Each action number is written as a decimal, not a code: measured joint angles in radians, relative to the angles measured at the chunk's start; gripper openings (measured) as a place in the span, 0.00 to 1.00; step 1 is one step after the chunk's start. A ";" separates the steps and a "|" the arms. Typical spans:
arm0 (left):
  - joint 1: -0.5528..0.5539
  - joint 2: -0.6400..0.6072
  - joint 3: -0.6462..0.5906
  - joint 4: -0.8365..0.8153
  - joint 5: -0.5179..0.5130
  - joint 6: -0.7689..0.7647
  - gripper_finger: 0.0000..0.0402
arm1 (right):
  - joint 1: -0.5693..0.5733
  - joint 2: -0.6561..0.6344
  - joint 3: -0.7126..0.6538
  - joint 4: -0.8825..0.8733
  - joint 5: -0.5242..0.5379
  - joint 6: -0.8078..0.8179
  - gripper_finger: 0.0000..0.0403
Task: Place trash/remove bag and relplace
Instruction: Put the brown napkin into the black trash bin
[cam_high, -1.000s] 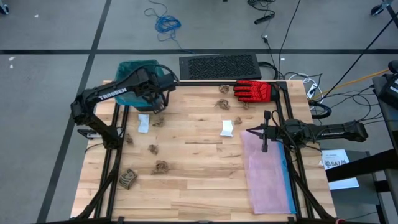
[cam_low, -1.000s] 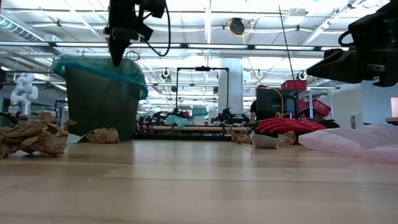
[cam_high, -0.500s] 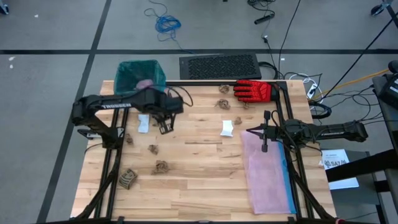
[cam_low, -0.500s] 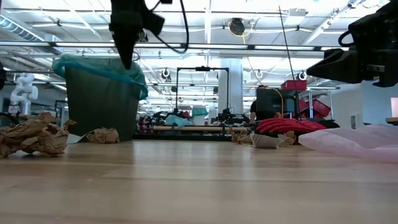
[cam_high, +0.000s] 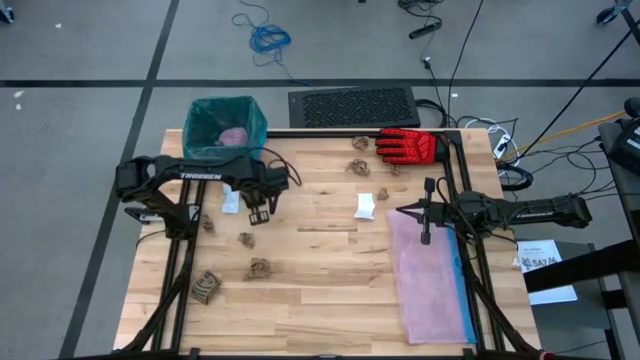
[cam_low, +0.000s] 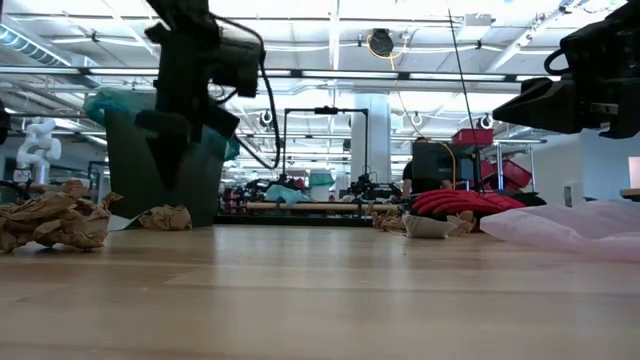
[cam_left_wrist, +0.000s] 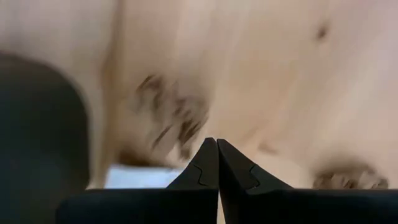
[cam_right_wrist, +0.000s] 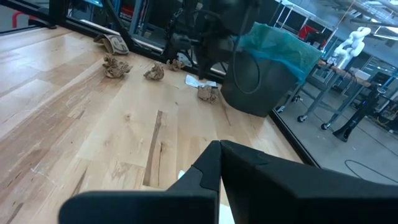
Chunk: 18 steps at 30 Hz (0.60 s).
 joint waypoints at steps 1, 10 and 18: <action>0.007 0.000 -0.009 0.015 0.006 0.004 0.00 | 0.000 0.000 0.000 0.000 0.000 0.000 0.00; 0.042 0.000 -0.020 0.059 -0.023 0.012 0.07 | 0.000 0.000 0.000 0.003 0.000 0.000 0.00; 0.071 0.000 -0.098 0.094 -0.024 0.001 0.33 | 0.000 0.000 0.000 0.003 0.000 0.000 0.00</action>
